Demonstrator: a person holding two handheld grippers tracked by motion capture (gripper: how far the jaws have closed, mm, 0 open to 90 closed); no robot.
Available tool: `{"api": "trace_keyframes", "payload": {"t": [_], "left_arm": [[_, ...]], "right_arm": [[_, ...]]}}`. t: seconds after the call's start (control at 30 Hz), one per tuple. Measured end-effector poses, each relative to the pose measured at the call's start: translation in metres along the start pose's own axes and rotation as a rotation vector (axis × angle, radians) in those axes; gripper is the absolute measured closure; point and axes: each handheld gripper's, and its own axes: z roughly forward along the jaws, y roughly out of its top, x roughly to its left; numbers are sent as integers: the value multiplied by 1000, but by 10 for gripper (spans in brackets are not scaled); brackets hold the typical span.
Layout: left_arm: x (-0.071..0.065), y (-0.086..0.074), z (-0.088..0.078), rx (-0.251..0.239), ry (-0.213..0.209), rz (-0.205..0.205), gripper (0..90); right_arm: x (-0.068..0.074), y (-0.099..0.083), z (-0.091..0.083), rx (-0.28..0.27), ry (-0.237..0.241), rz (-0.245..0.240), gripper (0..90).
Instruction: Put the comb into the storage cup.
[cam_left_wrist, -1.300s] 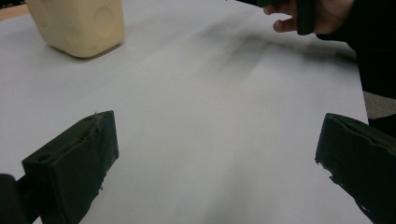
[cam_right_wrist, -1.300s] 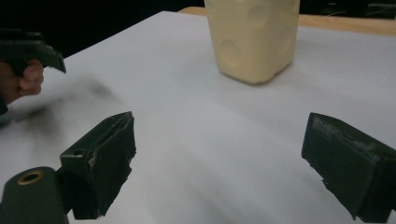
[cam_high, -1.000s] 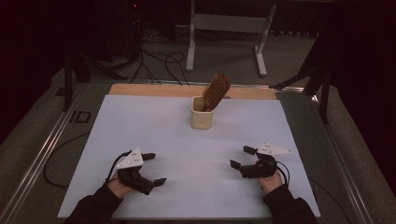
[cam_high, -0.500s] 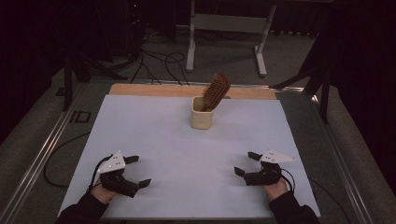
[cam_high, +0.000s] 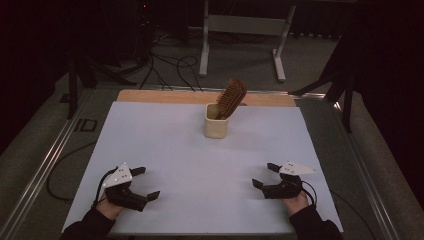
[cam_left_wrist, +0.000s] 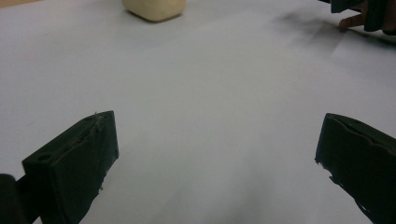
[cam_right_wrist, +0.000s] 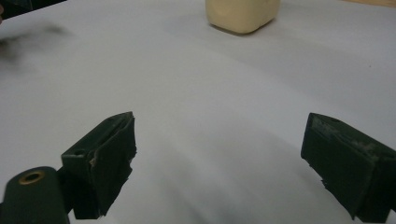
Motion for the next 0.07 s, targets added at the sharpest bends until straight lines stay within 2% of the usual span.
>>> {"api": "trace_keyframes", "payload": {"t": [0.07], "left_arm": [[0,0,0,-2,-1,-3,0]], "right_arm": [[0,1,0,-2,-1,-6,101]]}}
